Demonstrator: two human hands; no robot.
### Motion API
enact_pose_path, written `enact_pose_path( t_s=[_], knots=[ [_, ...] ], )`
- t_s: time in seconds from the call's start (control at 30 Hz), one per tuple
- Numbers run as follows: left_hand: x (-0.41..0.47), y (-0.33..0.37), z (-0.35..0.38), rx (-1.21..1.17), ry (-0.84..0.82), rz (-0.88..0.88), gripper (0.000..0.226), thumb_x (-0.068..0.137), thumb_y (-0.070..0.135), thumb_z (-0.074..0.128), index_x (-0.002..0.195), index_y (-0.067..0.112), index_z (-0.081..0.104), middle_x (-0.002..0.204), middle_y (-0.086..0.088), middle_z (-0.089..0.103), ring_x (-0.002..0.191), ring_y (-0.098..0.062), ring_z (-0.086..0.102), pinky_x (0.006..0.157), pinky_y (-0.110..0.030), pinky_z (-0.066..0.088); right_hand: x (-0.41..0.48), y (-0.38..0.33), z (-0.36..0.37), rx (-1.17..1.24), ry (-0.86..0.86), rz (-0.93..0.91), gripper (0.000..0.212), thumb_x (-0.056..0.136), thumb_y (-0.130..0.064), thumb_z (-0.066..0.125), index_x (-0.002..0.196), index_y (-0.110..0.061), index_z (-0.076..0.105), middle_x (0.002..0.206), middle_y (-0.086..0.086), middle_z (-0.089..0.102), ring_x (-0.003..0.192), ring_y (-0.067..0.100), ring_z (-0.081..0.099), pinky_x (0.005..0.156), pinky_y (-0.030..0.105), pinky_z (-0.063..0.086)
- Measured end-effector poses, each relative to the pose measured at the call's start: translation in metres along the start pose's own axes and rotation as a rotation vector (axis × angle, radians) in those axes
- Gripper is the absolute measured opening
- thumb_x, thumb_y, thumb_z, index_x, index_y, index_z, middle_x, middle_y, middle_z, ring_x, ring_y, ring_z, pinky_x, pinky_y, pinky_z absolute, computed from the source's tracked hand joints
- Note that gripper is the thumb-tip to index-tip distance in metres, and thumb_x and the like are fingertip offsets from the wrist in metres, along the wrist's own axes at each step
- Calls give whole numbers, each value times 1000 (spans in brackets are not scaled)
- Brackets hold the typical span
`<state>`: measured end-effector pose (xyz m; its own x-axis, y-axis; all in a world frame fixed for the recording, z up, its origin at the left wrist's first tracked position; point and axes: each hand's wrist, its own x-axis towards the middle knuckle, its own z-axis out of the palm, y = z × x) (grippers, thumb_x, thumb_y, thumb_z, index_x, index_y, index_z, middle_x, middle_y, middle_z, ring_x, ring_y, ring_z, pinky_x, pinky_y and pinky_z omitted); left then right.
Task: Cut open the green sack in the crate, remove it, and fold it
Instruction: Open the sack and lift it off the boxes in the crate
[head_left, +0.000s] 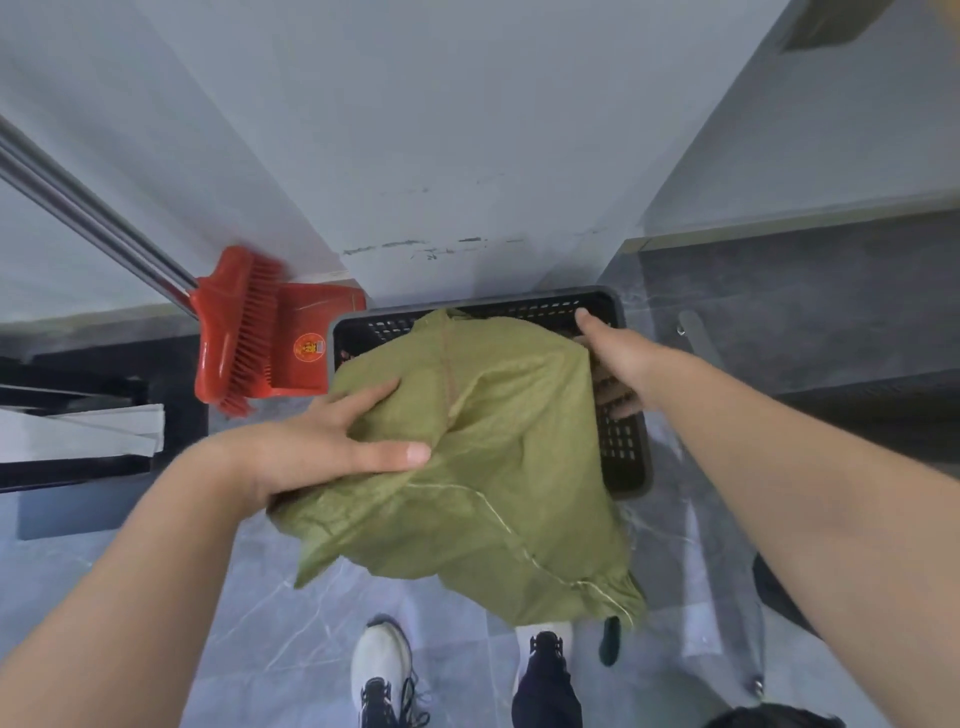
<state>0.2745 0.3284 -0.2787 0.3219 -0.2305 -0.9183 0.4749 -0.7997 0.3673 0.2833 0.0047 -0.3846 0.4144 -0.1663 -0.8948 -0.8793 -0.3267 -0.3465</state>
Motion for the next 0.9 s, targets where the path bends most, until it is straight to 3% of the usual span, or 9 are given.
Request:
enact_pose_path(
  t_s=[0.1, 0.2, 0.3, 0.43, 0.53, 0.6, 0.67, 0.77, 0.9],
  knots=[
    [-1, -4, 0, 151, -26, 59, 135, 35, 81, 88, 146, 75, 13, 170, 18, -8, 159, -23, 4, 126, -55, 18, -3, 38, 7, 216, -100, 35, 76, 93, -80, 33, 137, -23, 60, 121, 6, 71, 106, 32, 69, 99, 51, 53],
    [20, -2, 12, 381, 234, 27, 110, 71, 63, 82, 157, 57, 13, 173, 0, -7, 159, -36, -2, 126, -54, 11, -10, 66, 27, 275, -158, 56, 74, 94, -76, 42, 142, -22, 57, 122, 0, 69, 114, 26, 66, 103, 48, 50],
    [50, -4, 18, 346, 467, 62, 76, 93, 39, 66, 160, 40, 29, 169, -18, 12, 155, -44, 10, 126, -52, 13, -16, 79, 43, 190, -158, 55, 74, 97, -71, 41, 150, -19, 48, 142, 3, 59, 116, 23, 59, 107, 40, 46],
    [71, -7, 29, 318, 665, 99, 63, 92, 18, 54, 154, 27, 41, 155, -26, 34, 144, -48, 29, 122, -52, 25, -21, 100, 54, -203, -41, -3, 71, 96, -70, 42, 152, -26, 46, 154, 5, 47, 137, 31, 47, 110, 37, 37],
    [74, 0, 39, 266, 730, 172, 54, 92, 7, 50, 146, 11, 49, 146, -28, 44, 138, -45, 37, 116, -47, 30, -18, 126, 62, -535, -17, 93, 75, 87, -54, 61, 151, -21, 42, 148, 13, 49, 132, 34, 51, 105, 37, 45],
    [74, 4, 43, 253, 730, 199, 54, 93, 4, 50, 146, 7, 49, 146, -28, 45, 137, -43, 38, 115, -44, 29, -14, 142, 71, -475, -45, 141, 63, 86, -38, 68, 142, -14, 52, 135, 10, 60, 119, 27, 60, 93, 28, 50],
    [78, 4, 45, 285, 736, 226, 54, 91, 4, 51, 146, 5, 50, 146, -28, 46, 137, -44, 37, 117, -45, 29, -10, 153, 79, -467, 8, 170, 60, 87, -32, 70, 141, -11, 52, 136, 11, 60, 119, 28, 62, 93, 28, 51],
    [88, 1, 44, 344, 745, 242, 57, 86, 12, 47, 142, 4, 52, 138, -30, 51, 131, -46, 42, 114, -52, 34, 2, 167, 89, -494, 78, 219, 60, 89, -31, 68, 141, -7, 51, 141, 15, 56, 124, 31, 60, 99, 34, 53],
    [92, 1, 45, 402, 708, 227, 61, 84, 14, 40, 144, 3, 47, 136, -30, 50, 131, -47, 42, 111, -57, 37, 18, 173, 102, -423, 123, 260, 49, 91, -38, 67, 127, -7, 62, 130, 14, 64, 116, 30, 65, 81, 28, 50]
  ],
)
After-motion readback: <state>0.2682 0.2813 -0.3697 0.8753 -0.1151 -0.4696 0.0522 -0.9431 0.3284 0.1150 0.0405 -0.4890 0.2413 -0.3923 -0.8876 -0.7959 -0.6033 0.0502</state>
